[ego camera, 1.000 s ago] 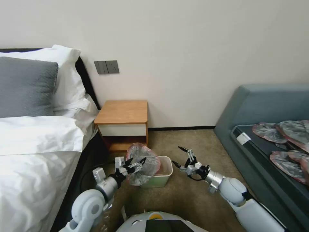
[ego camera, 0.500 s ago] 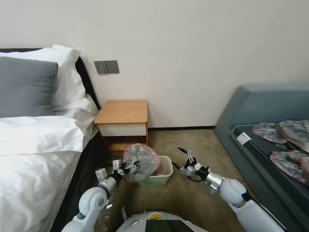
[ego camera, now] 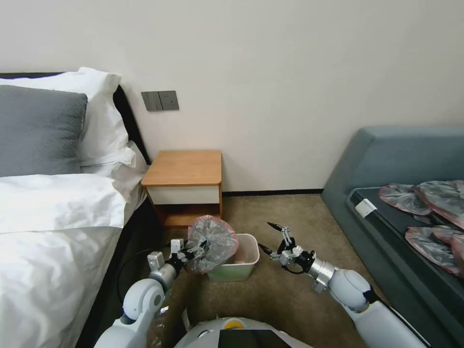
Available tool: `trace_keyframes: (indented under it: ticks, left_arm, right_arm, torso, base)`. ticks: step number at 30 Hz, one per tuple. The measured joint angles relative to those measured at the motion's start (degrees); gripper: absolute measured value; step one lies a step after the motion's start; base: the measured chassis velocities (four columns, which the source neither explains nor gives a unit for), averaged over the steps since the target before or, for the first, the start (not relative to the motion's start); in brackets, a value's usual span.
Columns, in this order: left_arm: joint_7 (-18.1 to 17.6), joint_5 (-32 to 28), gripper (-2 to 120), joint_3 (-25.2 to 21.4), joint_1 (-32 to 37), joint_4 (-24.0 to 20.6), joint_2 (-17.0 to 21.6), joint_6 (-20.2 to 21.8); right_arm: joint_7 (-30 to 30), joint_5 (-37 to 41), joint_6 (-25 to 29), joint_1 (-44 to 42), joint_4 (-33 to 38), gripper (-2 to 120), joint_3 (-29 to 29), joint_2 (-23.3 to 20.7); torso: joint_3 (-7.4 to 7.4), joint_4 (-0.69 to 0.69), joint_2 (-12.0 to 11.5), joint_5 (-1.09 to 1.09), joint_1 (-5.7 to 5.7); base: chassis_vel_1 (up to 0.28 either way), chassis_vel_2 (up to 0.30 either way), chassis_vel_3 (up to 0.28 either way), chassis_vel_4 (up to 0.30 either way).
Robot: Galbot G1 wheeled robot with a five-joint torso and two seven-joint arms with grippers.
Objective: Pick up the garbage bag from the table and place it over the trash can.
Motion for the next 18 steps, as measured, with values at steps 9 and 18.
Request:
trace_keyframes:
  ticks: [9, 18]
  left_arm:
    - [-0.9, 3.2, 96, 0.3, 0.0, -0.5, -0.6, 2.9]
    - [-0.5, 5.9, 98, 0.9, -0.6, -0.3, -1.3, 8.2]
  right_arm:
    - [0.2, -0.2, 0.2, -0.2, -0.1, 100, 0.0, 0.4]
    - [0.3, -0.3, 0.5, -0.9, 0.2, 100, 0.4, 0.7]
  torso:
    - [0.0, 0.0, 0.0, 0.0, 0.0]
    - [0.0, 0.0, 0.0, 0.0, 0.0]
  base:
    - [0.0, 0.0, 0.0, 0.0]
    - [0.0, 0.0, 0.0, 0.0]
